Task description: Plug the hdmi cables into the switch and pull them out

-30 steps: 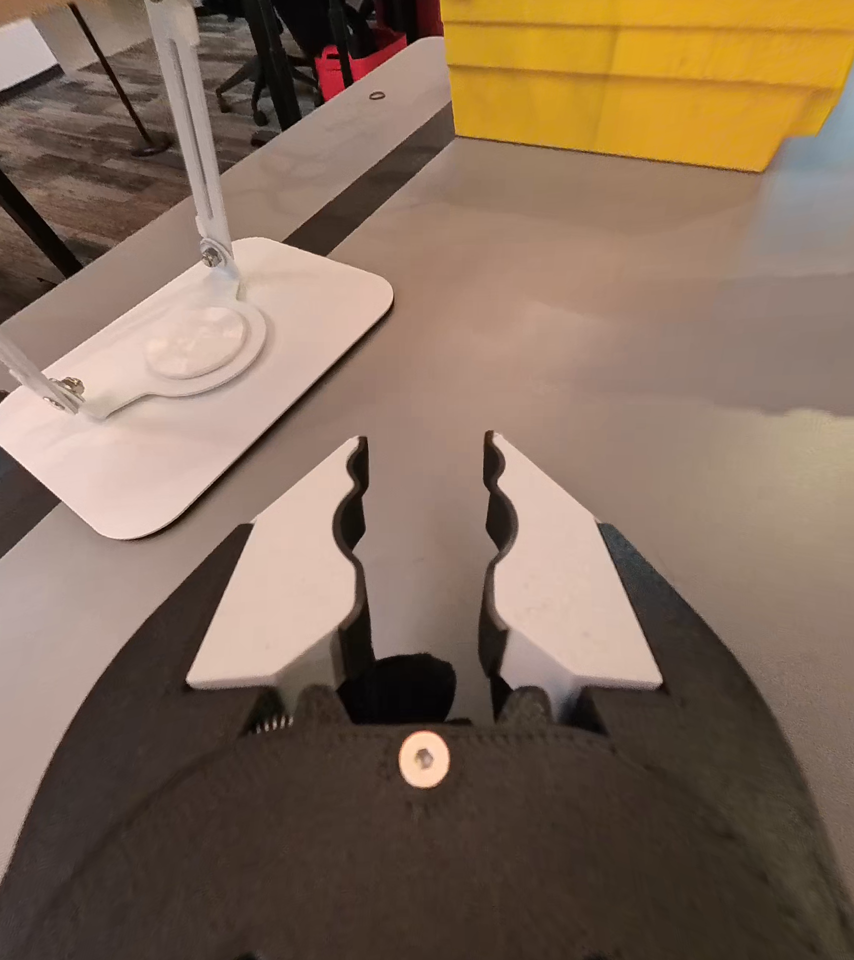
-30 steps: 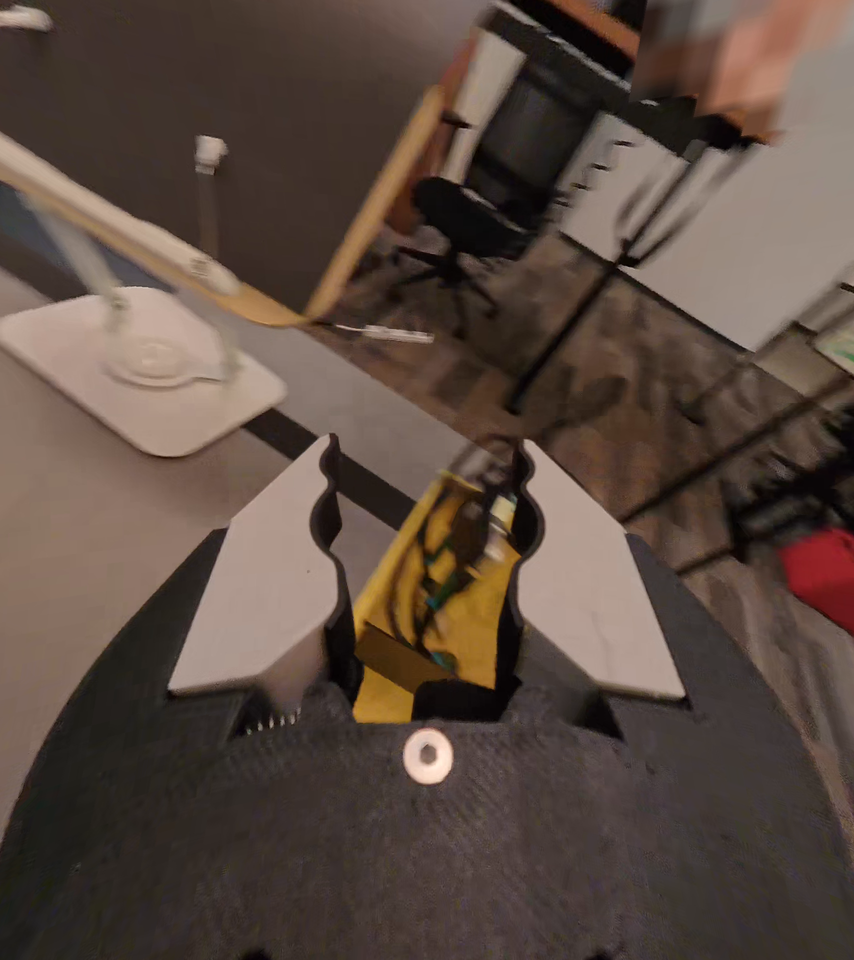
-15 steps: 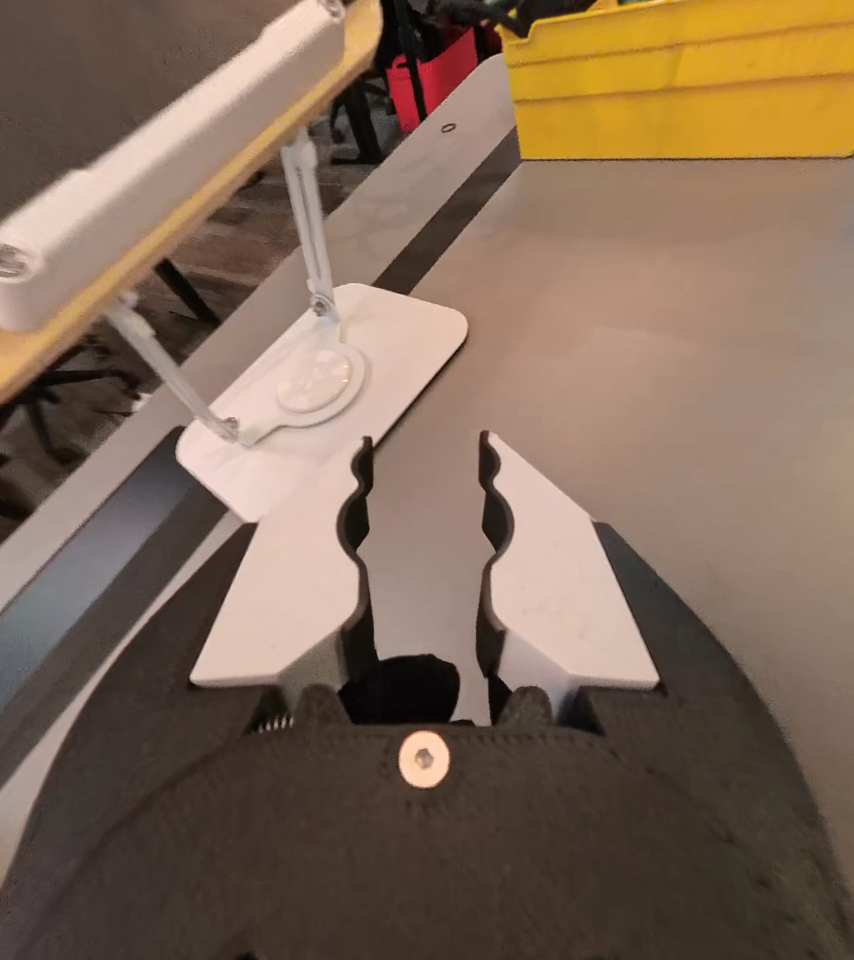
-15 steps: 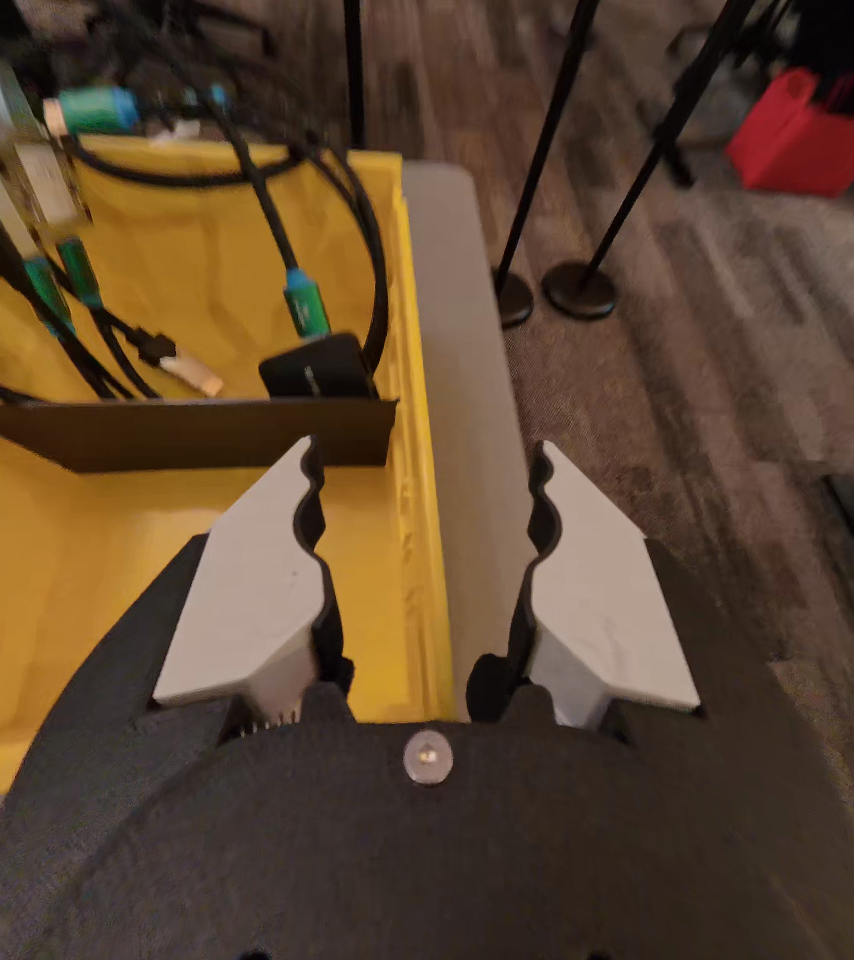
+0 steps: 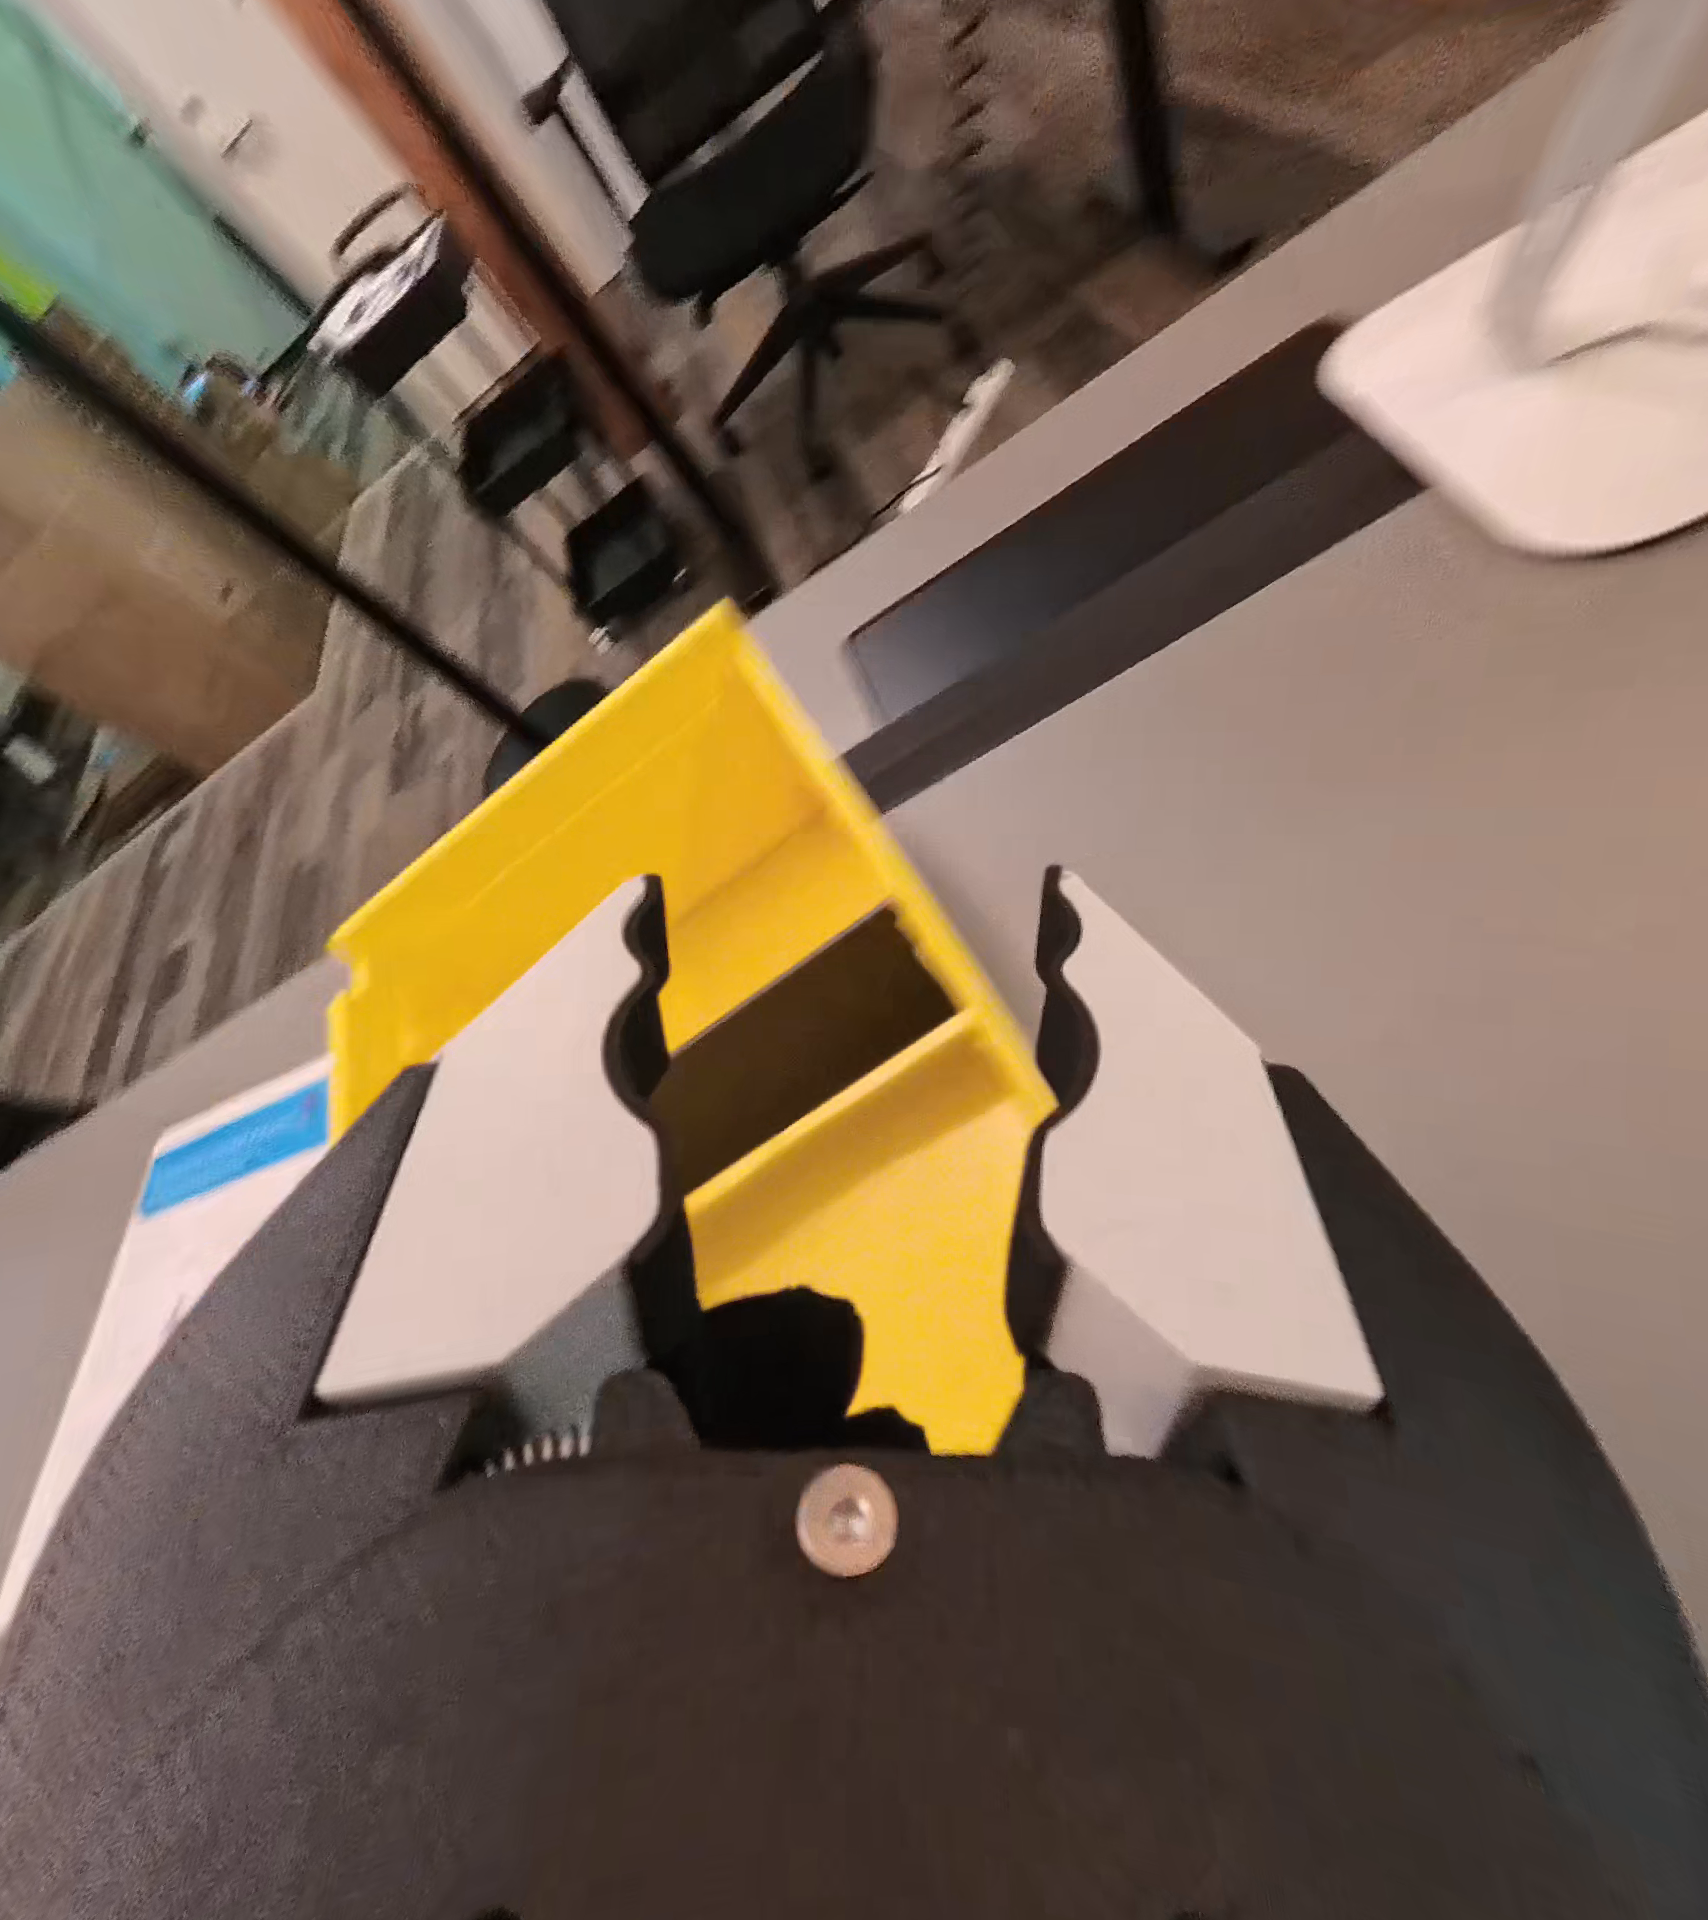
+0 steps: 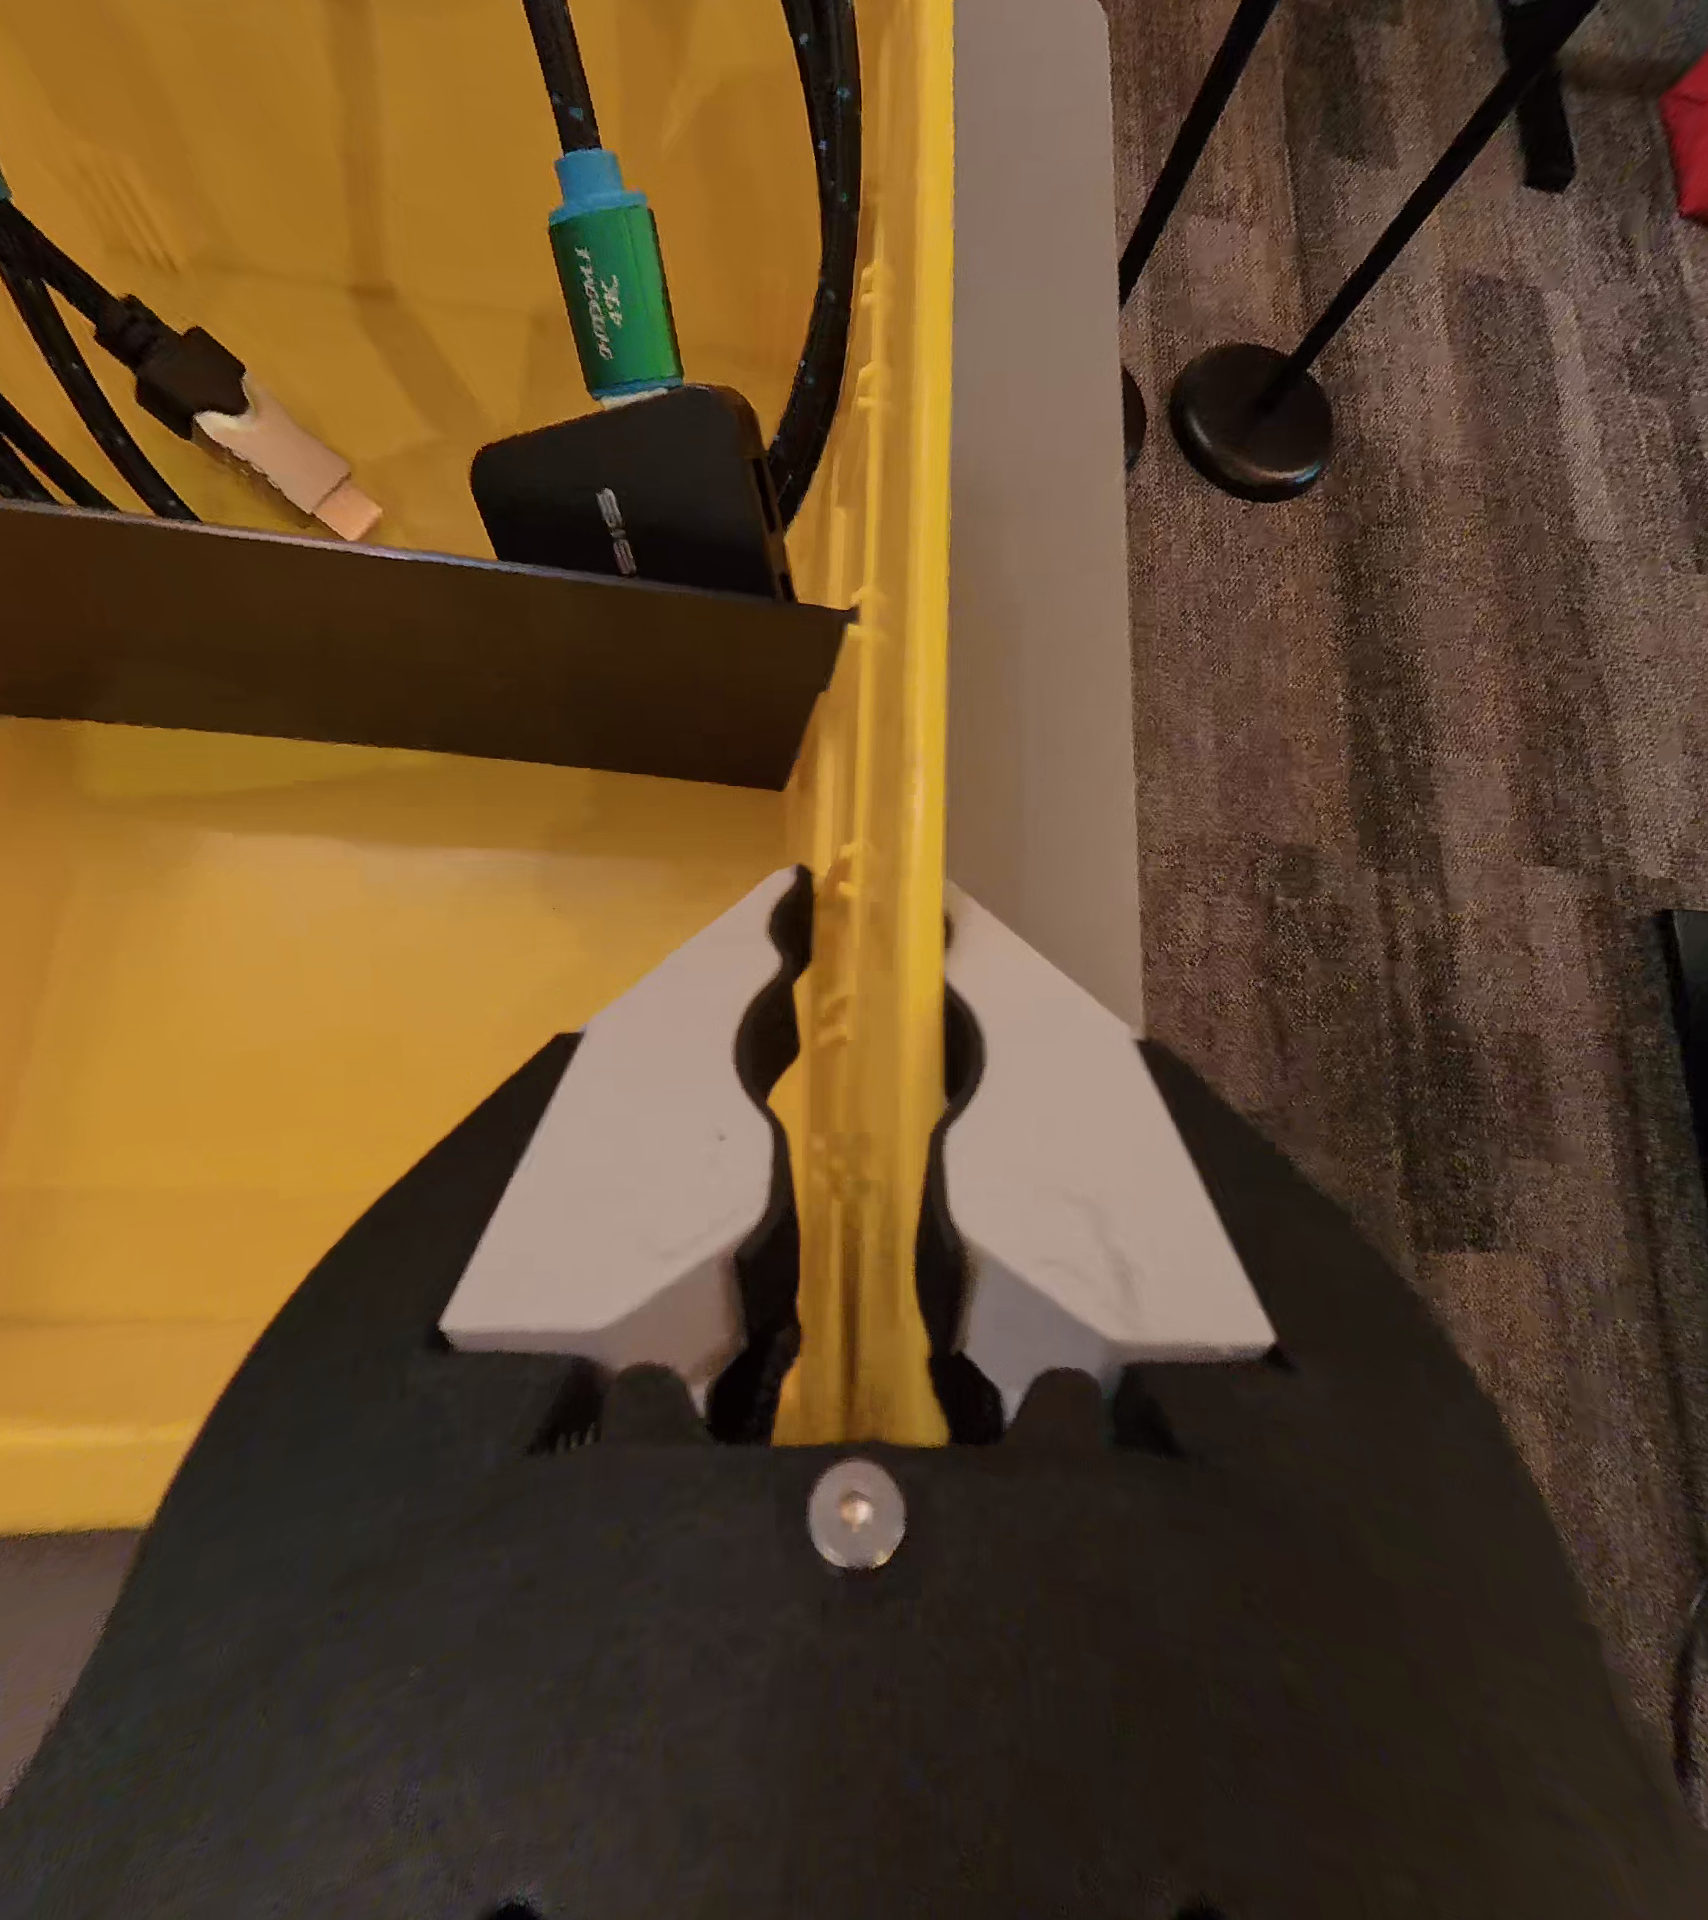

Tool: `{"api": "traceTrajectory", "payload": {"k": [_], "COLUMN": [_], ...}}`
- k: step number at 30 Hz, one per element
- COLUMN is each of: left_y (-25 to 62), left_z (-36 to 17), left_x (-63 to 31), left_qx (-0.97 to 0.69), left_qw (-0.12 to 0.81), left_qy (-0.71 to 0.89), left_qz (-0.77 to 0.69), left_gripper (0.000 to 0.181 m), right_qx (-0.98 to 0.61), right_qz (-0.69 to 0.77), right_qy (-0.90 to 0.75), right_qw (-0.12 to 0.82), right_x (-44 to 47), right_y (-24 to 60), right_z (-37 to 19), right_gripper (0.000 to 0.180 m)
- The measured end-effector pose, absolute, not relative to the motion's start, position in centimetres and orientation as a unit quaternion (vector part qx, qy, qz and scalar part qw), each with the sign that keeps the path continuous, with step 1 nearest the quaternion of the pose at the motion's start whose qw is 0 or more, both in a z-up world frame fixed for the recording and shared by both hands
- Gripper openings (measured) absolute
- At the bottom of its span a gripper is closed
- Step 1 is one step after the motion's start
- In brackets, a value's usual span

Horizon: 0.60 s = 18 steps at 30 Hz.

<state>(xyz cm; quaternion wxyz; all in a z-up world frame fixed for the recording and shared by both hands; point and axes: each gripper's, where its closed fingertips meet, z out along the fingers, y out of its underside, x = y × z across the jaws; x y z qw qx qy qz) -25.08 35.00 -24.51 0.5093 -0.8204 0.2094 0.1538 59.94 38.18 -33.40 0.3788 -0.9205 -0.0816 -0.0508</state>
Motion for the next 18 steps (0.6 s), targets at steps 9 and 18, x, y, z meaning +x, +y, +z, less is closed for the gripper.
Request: {"api": "traceTrajectory", "payload": {"k": [9, 18], "left_y": [31.9, 30.2], "left_z": [-28.4, -28.4], "left_x": [-39.0, -43.2], "left_qx": [-0.851, -0.841], "left_qw": [0.452, 0.421], "left_qy": [0.072, 0.056], "left_qz": [0.257, 0.336], "left_gripper": [0.102, 0.101], "right_qx": [-0.920, -0.915], "right_qz": [0.018, 0.050], "right_qy": [-0.136, -0.148], "right_qw": [0.366, 0.372], "right_x": [56.8, 55.6], "right_y": [37.7, 37.9], "right_z": [-33.4, -33.6], "right_gripper": [0.003, 0.019]}}
